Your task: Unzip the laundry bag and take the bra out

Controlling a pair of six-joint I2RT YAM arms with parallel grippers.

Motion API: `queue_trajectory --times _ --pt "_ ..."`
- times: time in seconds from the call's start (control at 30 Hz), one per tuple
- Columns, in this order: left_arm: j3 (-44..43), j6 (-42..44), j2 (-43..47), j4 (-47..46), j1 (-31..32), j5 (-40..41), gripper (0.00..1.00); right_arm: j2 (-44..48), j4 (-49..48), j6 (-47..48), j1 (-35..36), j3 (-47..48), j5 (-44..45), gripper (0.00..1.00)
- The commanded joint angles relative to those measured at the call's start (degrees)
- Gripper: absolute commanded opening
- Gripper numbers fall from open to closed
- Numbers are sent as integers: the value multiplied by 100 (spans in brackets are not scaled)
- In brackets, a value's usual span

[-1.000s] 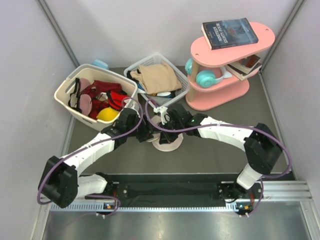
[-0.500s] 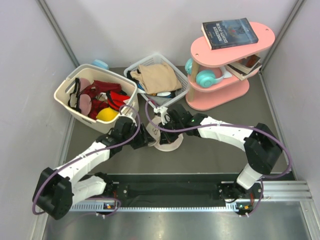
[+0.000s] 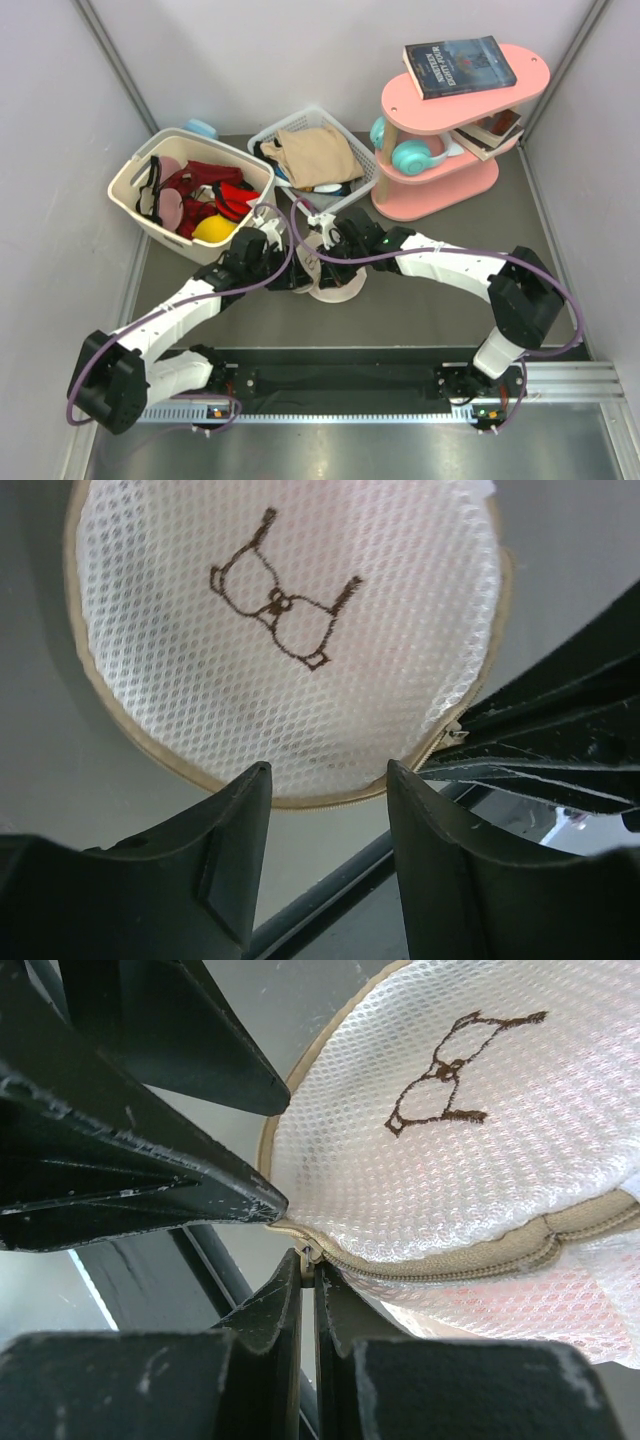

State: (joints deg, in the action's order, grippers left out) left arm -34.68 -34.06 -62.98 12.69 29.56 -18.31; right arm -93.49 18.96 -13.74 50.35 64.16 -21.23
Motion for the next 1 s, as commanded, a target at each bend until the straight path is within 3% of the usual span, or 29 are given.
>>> queue_trajectory --times 0.0,0.4,0.63,0.73,0.83,0.97 --pt "-215 567 163 -337 -3 -366 54 112 -226 -50 -34 9 -83 0" --pt "-180 840 216 -381 129 -525 52 59 -182 -41 -69 35 -74 0" --pt "-329 936 -311 -460 217 -332 47 59 -165 -59 -69 61 -100 0" --pt "-496 972 -539 -443 269 -261 34 68 -156 -50 -69 44 -92 0" --pt "-619 1051 -724 -302 269 -200 3 77 -138 -59 -95 44 -74 0" --pt "-628 1104 -768 -179 278 -121 0 129 -60 -50 -261 9 -47 0"
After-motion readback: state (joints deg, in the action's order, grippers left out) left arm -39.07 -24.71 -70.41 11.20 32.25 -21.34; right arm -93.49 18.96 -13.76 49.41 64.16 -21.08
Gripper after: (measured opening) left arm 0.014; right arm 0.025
